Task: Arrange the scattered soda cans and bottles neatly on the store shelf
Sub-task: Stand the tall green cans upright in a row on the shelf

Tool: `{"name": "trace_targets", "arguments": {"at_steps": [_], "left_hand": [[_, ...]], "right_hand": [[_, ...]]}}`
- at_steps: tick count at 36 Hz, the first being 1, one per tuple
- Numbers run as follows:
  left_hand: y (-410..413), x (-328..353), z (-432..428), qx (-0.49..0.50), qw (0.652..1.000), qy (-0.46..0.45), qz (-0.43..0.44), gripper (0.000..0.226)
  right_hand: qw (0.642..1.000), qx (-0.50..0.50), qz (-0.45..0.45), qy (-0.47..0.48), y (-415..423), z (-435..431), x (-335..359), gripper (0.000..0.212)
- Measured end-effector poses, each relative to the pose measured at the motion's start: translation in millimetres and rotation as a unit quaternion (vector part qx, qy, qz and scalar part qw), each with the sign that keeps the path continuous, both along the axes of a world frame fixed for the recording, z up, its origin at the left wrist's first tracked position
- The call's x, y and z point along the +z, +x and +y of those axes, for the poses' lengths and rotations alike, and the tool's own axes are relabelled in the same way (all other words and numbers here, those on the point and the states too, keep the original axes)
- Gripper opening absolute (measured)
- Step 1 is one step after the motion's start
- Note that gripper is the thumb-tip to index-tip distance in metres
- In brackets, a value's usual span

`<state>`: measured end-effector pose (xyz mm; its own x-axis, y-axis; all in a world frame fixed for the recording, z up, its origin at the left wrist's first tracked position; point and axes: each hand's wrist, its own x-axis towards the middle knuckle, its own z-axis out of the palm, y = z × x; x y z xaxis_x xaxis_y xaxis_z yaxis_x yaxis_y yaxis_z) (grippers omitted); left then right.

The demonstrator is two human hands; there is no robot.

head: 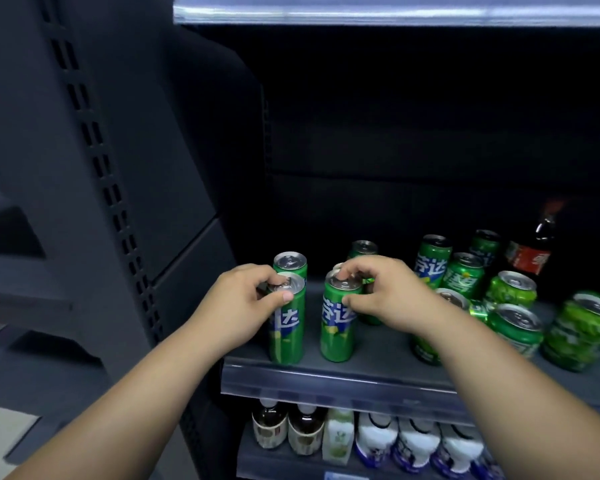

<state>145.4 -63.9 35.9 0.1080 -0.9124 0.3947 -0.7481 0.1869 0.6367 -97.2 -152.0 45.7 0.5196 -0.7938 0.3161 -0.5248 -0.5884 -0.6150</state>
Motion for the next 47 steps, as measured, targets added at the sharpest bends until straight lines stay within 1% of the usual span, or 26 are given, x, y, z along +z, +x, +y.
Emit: {"name": "trace_targets", "arguments": {"at_steps": [4, 6, 8, 10, 12, 14, 18, 20, 22, 24, 29, 31, 35, 37, 38, 40, 41, 44, 47], "left_hand": [[6, 1, -2, -0.015, 1.0, 0.001, 0.005, 0.013], [10, 3, -3, -0.036, 0.999, 0.002, -0.002, 0.018], [12, 8, -5, -0.039, 0.999, -0.007, 0.01, 0.022], [13, 14, -10, -0.021, 0.999, -0.023, 0.022, 0.019], [11, 20, -16, -0.009, 0.999, -0.032, 0.015, 0.01], [10, 24, -25, -0.014, 1.0, -0.021, 0.006, 0.008], [5, 28, -35, -0.049, 0.998, 0.025, -0.039, 0.02], [2, 27, -37, -0.065, 0.996, 0.042, -0.049, 0.022], [2, 24, -38, -0.059, 0.995, 0.056, -0.052, 0.025], [3, 22, -41, -0.05, 0.995, 0.056, -0.059, 0.026], [5, 23, -44, -0.031, 0.996, 0.066, -0.054, 0.019], [6, 25, -48, -0.018, 0.996, 0.075, -0.047, 0.025], [0, 32, -58, 0.009, 0.995, 0.083, -0.05, 0.031], [-6, 38, -64, 0.026, 0.994, 0.088, -0.06, 0.027], [-8, 41, -67, 0.029, 0.992, 0.096, -0.071, 0.025], [-11, 46, -72, 0.029, 0.988, 0.122, -0.095, 0.033], [-12, 47, -75, 0.027, 0.986, 0.136, -0.093, 0.032], [-12, 49, -78, 0.007, 0.985, 0.162, -0.055, 0.02], [-12, 49, -79, -0.025, 0.985, 0.169, -0.008, 0.022]], "right_hand": [[1.0, -0.025, 0.009, -0.014, 9, -3, -2, 0.028], [0.999, -0.036, 0.012, -0.013, 12, -5, -3, 0.026], [0.999, -0.038, 0.018, -0.014, 15, -7, -2, 0.026], [0.999, -0.038, 0.02, -0.015, 17, -9, -2, 0.026], [0.999, -0.041, 0.014, -0.011, 19, -11, -2, 0.027], [0.999, -0.044, 0.002, 0.002, 20, -13, -4, 0.026], [0.999, -0.037, -0.009, 0.027, 22, -17, -3, 0.022], [1.0, -0.026, 0.004, 0.013, 23, -18, -1, 0.027], [0.999, -0.025, 0.019, -0.018, 23, -19, 0, 0.035], [0.999, -0.023, 0.008, -0.027, 23, -20, 0, 0.039], [0.999, -0.009, -0.032, 0.022, 24, -23, -7, 0.033], [0.998, -0.009, -0.047, 0.028, 25, -23, -11, 0.033], [0.999, -0.014, -0.038, -0.012, 26, -24, -9, 0.034], [0.999, -0.014, -0.026, -0.039, 26, -24, -5, 0.038], [0.999, -0.014, -0.02, -0.04, 25, -24, -4, 0.039], [0.999, -0.015, -0.018, -0.037, 24, -24, -2, 0.042], [0.999, -0.014, -0.019, -0.038, 23, -25, -2, 0.042], [0.999, -0.008, -0.018, -0.04, 22, -25, -1, 0.042], [0.999, -0.008, -0.013, -0.037, 22, -25, 0, 0.041]]}}
